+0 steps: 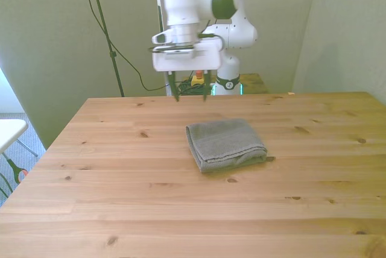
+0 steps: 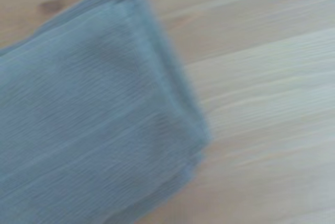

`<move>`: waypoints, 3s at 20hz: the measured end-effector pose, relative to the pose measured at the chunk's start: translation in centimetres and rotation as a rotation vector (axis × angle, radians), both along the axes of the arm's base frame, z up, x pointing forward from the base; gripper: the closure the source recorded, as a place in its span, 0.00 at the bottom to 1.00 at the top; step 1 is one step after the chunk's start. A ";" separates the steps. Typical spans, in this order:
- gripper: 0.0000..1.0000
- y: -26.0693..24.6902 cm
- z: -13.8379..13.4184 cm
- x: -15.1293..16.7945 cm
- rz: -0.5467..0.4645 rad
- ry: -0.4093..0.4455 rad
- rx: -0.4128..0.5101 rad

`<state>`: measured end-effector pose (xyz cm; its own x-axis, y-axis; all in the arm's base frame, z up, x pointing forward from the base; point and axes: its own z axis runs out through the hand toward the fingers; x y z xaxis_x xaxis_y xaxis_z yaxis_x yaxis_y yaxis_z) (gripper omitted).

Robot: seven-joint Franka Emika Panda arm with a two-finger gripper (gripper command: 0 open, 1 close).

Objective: Unfold the towel

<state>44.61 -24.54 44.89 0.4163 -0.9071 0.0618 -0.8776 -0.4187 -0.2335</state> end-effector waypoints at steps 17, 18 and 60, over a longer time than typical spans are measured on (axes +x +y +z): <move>0.00 -2.3 -6.0 4.3 0.155 -0.091 0.347; 0.00 -2.1 -6.2 4.4 0.161 -0.089 0.354; 1.00 8.3 -1.1 6.7 0.482 -0.169 0.367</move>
